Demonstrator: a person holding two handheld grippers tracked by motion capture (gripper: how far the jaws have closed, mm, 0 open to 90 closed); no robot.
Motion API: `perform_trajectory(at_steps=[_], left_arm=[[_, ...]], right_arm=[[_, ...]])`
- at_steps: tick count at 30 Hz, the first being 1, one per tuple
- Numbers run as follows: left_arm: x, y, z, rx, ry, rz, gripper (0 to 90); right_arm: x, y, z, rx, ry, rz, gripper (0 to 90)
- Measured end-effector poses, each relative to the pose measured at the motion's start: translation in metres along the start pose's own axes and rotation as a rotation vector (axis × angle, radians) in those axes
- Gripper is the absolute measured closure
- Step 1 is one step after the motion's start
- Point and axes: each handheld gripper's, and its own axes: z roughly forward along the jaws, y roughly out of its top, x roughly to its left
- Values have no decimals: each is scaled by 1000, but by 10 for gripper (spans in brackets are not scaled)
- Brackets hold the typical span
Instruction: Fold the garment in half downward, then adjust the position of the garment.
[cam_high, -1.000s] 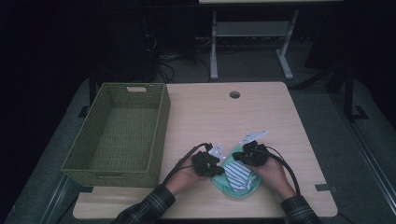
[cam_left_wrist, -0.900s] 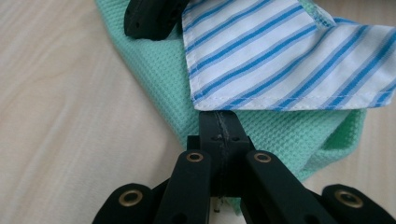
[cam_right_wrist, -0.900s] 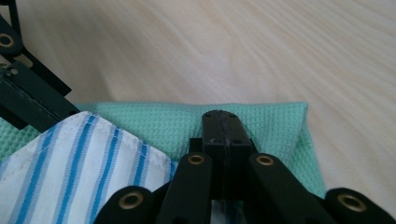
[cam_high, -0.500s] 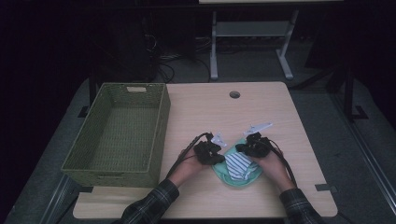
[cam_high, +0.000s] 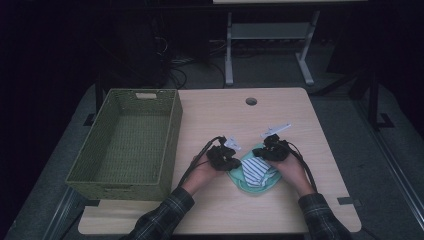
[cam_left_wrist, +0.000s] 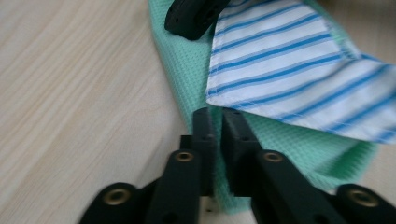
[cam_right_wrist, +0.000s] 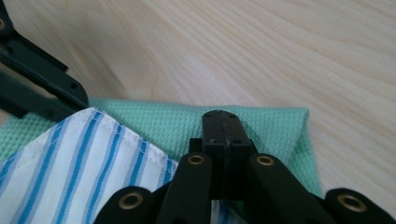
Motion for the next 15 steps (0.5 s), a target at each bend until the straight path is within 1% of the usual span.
perform_trajectory(at_steps=[1,2,4,6,9,10,11,12,13,15], left_arm=[[-1,-1,-3,-3,0,-3,766],[-1,-2,-7,-2,2,-1,743],[-3,-5,-14,-17,14,-7,666],[-4,-9,-22,-28,25,-11,595],[-7,-18,-31,-49,49,-32,467],[-8,-21,-34,-50,55,-30,435],[-9,-25,-36,-51,60,-33,402],[-10,-29,-37,-60,64,-49,370],[-11,-32,-39,-47,69,-38,338],[-13,-38,-40,-41,82,-39,273]], right_arm=[[0,0,-1,-8,5,5,900],[0,1,-2,-15,6,-1,900],[1,3,-4,-26,6,2,900],[1,5,-6,-19,7,-2,900],[2,14,-10,-29,1,-14,900],[2,16,-12,-44,-3,-15,900],[1,18,-12,-33,3,-13,900],[0,20,-12,-33,-9,-23,900],[-1,23,-13,-38,-7,-22,900],[-2,27,-13,-54,-12,-28,900]])
